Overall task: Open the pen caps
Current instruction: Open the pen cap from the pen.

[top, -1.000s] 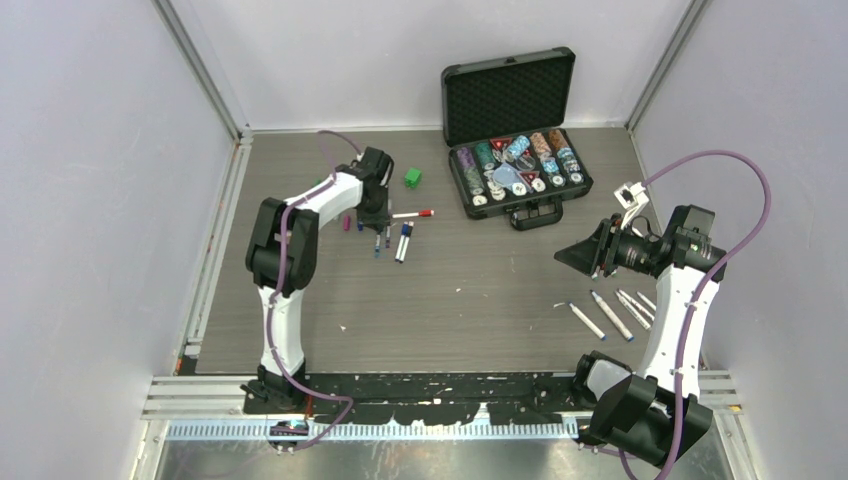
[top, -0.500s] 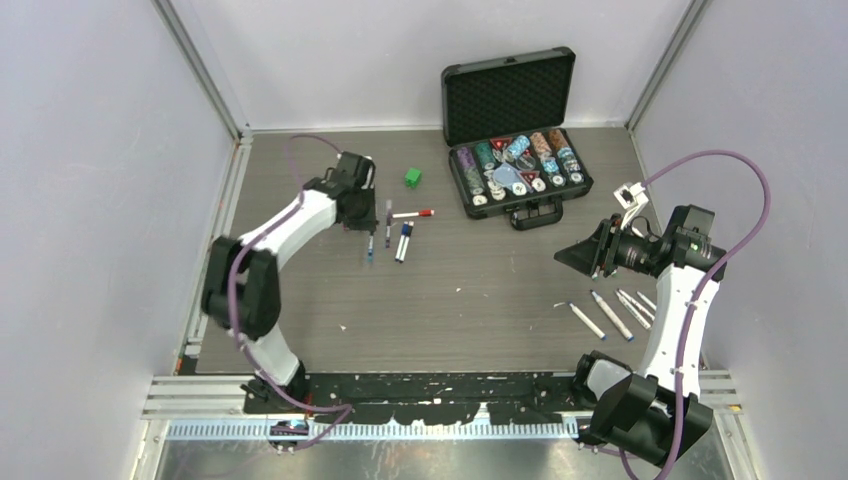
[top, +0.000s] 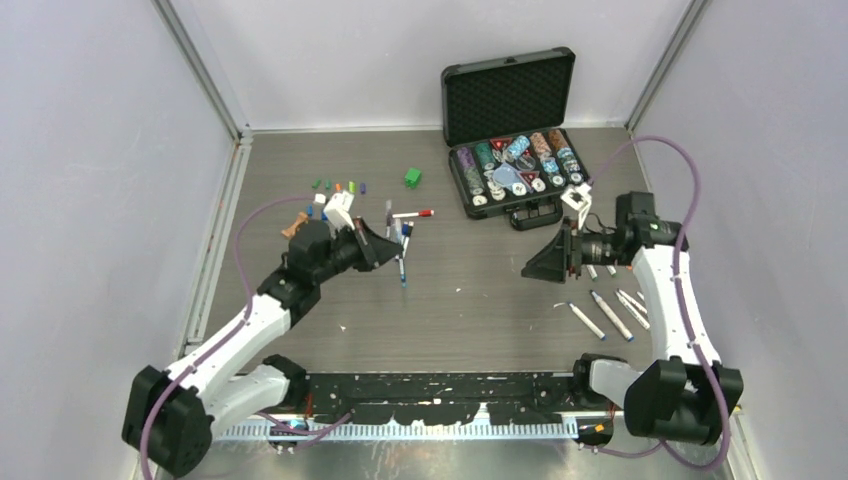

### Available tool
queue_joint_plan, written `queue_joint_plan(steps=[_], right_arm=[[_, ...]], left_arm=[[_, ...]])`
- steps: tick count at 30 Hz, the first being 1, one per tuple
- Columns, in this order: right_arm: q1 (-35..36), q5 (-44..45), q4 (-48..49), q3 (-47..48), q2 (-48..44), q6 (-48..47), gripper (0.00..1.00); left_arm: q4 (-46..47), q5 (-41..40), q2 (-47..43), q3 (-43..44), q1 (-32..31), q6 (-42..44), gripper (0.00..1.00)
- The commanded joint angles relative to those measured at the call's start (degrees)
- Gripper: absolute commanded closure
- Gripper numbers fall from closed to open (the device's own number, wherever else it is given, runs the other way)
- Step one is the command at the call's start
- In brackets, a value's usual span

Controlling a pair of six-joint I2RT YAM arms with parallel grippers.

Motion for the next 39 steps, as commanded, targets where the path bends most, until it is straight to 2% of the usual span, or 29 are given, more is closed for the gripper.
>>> queue_joint_plan(steps=[1, 5, 7, 11, 15, 17, 20, 27, 39], right_arm=[[8.5, 1.4, 2.4, 4.6, 2.4, 2.8, 0.47], [16.6, 11.2, 19.1, 3.6, 0.2, 20.0, 0.46], [20.0, 13.2, 28.4, 2.1, -0.9, 28.1, 0.45], [24.0, 11.1, 44.1, -0.7, 0.5, 44.1, 0.45], [24.2, 10.5, 62.7, -6.9, 1.0, 60.3, 0.45], [24.3, 9.7, 69.7, -9.3, 0.9, 64.9, 0.45], [24.5, 9.6, 72.9, -10.8, 0.9, 67.2, 0.44], [25.4, 11.3, 73.9, -13.2, 1.1, 67.4, 0.43], [27.8, 11.6, 73.9, -14.1, 1.9, 66.9, 0.46]], left_arm=[[21.1, -3.5, -6.0, -5.3, -5.3, -9.8, 1.0], [23.8, -9.8, -6.9, -6.5, -10.0, -10.2, 1.0], [25.6, -12.0, -6.5, -7.0, -12.0, -10.5, 1.0], [29.5, -16.2, -4.1, -6.8, -15.9, -10.5, 1.0], [32.2, -19.6, 0.1, -4.6, -19.3, -10.1, 1.0], [33.9, -21.7, 2.2, -3.6, -21.2, -9.6, 1.0], [36.1, -24.0, 5.8, -1.8, -23.5, -9.0, 1.0], [39.9, -26.3, 12.5, 1.9, -26.9, -8.7, 1.0], [40.5, -32.3, 14.5, 3.8, -29.1, -8.2, 1.0]])
